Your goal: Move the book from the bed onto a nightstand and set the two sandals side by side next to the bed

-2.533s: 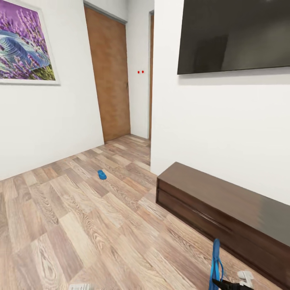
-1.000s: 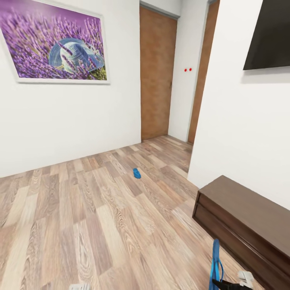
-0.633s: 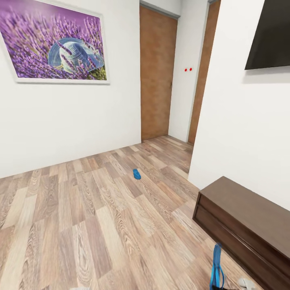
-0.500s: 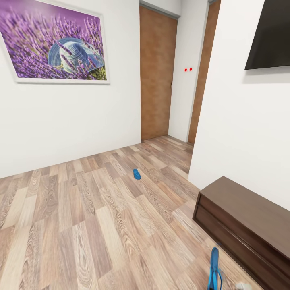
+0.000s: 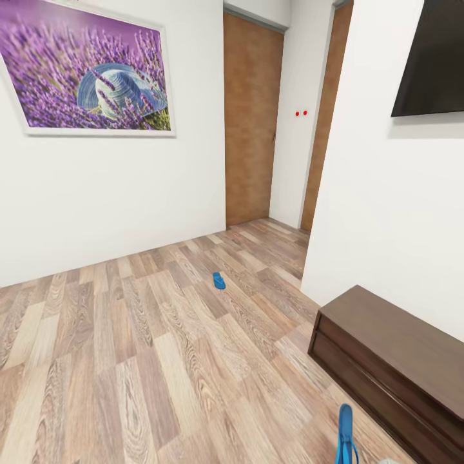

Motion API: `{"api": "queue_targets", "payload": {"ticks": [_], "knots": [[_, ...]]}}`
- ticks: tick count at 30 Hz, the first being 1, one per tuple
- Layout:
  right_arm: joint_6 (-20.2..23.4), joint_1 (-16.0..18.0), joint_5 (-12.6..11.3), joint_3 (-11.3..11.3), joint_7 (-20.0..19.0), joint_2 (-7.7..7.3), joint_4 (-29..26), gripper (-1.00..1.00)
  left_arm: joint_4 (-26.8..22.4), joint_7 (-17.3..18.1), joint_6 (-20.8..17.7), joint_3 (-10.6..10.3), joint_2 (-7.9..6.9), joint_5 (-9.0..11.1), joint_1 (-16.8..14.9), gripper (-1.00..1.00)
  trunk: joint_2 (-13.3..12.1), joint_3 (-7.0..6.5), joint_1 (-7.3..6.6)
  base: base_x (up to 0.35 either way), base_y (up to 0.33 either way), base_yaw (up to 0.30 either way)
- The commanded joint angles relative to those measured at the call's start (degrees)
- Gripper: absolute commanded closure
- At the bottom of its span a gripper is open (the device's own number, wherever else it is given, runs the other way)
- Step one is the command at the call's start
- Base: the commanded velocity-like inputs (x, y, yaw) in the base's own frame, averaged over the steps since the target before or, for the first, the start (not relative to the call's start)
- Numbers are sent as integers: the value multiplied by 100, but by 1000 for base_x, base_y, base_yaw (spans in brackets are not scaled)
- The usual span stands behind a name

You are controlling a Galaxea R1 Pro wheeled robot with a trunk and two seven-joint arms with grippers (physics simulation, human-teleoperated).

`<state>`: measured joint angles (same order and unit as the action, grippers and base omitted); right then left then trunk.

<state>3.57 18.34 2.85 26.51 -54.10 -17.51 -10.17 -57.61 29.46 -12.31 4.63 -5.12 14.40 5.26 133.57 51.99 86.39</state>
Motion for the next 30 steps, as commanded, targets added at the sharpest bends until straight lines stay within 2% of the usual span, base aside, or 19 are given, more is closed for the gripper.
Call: {"api": "queue_targets", "payload": {"ticks": [1, 3, 4, 11, 15, 18, 20, 24, 26, 27, 28, 30], "knots": [[39, 3, 31, 42, 6, 2, -2, 100, -10, 16, -58, 9, -1, 61, 1, -100, -39, -14, -23, 0, 0, 0], [39, 3, 31, 41, 71, 2, -2, 100, -12, 16, -58, 10, -4, 62, 1, -100, -120, -50, -67, 0, 0, 0], [39, 3, 31, 40, 5340, 2, -2, 100, -12, 16, -59, 11, -5, 62, 1, -100, -160, -68, -89, 0, 0, 0], [39, 3, 36, 37, 5337, 9, -2, 100, -24, 16, -61, 12, -15, 63, 0, -100, -440, -194, -243, 0, 0, 0], [39, 3, 67, 19, 5338, 237, -42, 100, -86, 16, -63, 12, -15, 63, -34, -100, -601, -265, -331, 0, 0, 0], [39, 3, 73, 1, 5335, 406, -102, 100, -361, 12, -109, 12, -15, 63, -125, -100, -721, -319, -397, 0, 0, 0], [44, 7, 79, -3, 5335, 520, -177, 100, -714, 0, -262, 12, -10, 63, -201, -100, -801, -355, -441, 0, 0, 0], [39, 10, 93, -5, 5332, 647, -390, 100, -1327, -16, -675, 12, 0, 56, -345, -100, -962, -427, -528, 0, 0, 0], [42, 11, 97, -8, 5332, 663, -521, 100, -1414, -21, -737, 12, -2, 52, -377, -100, -1042, -463, -572, 0, 0, 0], [47, 14, 100, -15, 5327, 717, -739, 100, -1446, -28, -772, 12, -5, 56, -398, -100, -1082, -481, -594, 0, 0, 0], [49, 17, 100, -37, 5328, 810, -843, 100, -1446, -32, -778, 12, -5, 59, -403, -100, -1122, -499, -616, 0, 0, 0], [61, 22, 101, -123, 5333, 1130, -1047, 100, -1465, -35, -782, 12, -3, 52, -408, -100, -1203, -535, -660, 0, 0, 0]]}}
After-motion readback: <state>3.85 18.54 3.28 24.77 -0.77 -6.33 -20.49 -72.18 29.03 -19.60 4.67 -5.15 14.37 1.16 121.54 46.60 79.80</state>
